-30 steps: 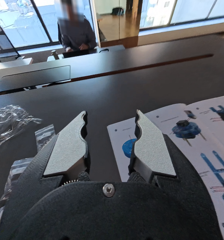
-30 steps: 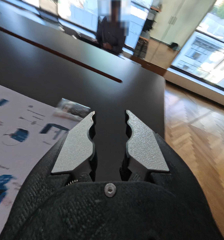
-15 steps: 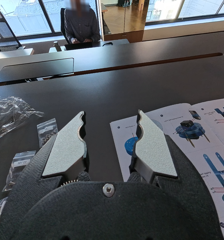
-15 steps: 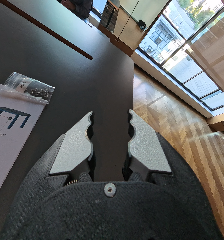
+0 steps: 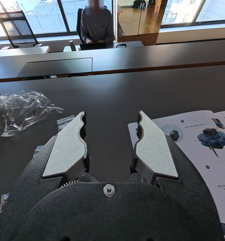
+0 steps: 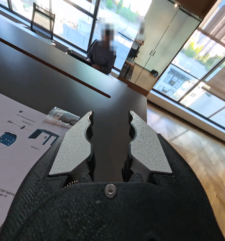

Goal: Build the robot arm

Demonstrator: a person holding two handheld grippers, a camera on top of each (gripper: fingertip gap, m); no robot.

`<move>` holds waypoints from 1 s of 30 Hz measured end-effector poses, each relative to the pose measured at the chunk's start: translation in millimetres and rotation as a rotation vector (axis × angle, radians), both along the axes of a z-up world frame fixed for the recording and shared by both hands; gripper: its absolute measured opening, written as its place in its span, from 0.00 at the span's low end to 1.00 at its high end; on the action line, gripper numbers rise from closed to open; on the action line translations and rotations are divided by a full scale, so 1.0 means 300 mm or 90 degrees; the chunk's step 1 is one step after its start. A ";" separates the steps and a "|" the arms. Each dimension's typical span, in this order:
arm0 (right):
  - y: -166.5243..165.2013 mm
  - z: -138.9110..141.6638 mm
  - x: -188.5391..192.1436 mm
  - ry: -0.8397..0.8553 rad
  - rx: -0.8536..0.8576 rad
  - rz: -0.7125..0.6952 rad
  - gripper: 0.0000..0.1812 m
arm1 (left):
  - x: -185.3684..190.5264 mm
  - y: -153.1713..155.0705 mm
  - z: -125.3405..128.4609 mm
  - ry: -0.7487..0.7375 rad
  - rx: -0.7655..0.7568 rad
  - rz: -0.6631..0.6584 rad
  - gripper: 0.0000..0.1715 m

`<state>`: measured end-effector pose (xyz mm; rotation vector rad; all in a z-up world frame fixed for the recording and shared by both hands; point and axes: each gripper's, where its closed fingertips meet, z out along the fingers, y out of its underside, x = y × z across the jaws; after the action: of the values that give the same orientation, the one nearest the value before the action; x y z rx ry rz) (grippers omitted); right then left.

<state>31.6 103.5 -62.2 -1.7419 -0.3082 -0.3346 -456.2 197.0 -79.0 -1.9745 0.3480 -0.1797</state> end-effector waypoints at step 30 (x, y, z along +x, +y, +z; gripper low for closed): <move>0.003 0.010 -0.004 0.241 0.087 0.101 0.40 | 0.054 -0.007 -0.037 -0.040 -0.025 -0.042 0.42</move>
<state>30.5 104.5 -59.0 -1.5953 -0.1432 0.0900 -440.0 195.0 -90.1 -1.9925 0.3703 -0.2923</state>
